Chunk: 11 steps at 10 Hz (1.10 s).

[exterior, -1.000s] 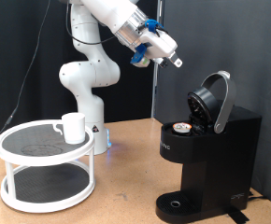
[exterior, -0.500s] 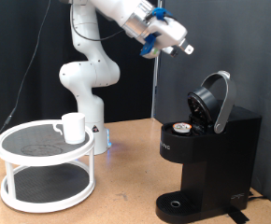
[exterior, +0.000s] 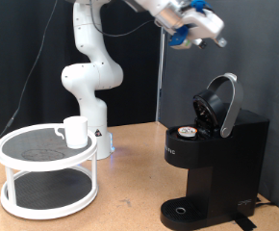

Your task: Make a cup of coffee with the keurig machine

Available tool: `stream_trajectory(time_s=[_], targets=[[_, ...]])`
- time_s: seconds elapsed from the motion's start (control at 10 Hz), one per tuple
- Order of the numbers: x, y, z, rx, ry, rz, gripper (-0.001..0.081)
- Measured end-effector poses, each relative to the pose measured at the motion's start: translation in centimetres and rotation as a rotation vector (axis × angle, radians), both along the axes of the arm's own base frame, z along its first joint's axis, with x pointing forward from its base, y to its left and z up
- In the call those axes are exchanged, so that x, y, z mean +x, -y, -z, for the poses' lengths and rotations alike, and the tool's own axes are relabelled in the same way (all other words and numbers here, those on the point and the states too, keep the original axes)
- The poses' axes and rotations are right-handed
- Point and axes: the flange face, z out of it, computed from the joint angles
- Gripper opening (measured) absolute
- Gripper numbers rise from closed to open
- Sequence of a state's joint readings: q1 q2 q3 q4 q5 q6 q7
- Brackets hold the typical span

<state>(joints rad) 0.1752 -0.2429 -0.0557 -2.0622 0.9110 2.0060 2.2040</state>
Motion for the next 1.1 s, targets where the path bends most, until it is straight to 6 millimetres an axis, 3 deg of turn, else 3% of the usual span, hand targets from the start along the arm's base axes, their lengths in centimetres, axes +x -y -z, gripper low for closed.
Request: stream_trajectory(time_s=[0.6,0.8,1.1], targets=[[0.9,-8.7,0.5,-0.062,-0.014,-0.038,0.0735],[0.9,-10.4,0.8,-0.092,-0.012,-0.058,0.0735],[0.7,-11.2,1.3,-0.124,-0.007,-0.081,0.0735]])
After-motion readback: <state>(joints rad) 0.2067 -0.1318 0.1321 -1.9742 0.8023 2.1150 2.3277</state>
